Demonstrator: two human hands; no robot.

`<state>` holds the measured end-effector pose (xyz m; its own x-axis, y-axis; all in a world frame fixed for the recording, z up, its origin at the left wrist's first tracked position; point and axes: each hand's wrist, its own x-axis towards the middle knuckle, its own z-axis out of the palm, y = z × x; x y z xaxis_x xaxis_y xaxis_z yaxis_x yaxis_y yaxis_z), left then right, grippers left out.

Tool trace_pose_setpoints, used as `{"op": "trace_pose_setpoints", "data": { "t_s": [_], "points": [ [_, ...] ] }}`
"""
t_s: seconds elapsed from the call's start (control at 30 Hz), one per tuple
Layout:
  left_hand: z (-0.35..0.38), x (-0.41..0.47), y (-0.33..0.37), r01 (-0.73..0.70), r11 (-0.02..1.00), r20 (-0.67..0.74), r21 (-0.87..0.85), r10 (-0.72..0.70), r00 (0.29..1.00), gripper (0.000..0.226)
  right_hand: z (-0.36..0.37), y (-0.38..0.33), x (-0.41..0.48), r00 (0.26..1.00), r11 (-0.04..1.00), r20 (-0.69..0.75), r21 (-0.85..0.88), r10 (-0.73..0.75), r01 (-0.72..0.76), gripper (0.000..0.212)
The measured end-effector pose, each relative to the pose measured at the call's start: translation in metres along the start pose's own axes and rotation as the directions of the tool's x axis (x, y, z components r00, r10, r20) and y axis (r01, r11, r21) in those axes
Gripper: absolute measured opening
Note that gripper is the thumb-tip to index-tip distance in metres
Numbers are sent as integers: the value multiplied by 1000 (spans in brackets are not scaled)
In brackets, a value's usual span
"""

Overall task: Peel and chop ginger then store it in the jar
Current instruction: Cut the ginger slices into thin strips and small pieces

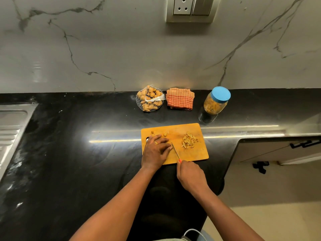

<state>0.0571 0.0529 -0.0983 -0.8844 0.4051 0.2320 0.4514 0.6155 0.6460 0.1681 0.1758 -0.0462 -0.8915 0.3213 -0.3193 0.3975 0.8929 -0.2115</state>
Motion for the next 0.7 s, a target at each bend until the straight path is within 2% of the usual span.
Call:
{"op": "trace_pose_setpoints", "data": {
  "t_s": [0.4, 0.53, 0.7],
  "points": [
    [0, 2, -1, 26, 1000, 22, -9, -25, 999, 14, -7, 26, 10, 999, 997, -38, 80, 12, -9, 49],
    [0, 1, -1, 25, 1000, 23, -4, -25, 999, 14, -5, 23, 12, 1000, 994, 1, 107, -4, 4, 50],
    [0, 2, -1, 27, 1000, 24, -2, -27, 999, 14, -2, 21, 10, 1000, 992, -16, 130, 3, -1, 51]
  ]
}}
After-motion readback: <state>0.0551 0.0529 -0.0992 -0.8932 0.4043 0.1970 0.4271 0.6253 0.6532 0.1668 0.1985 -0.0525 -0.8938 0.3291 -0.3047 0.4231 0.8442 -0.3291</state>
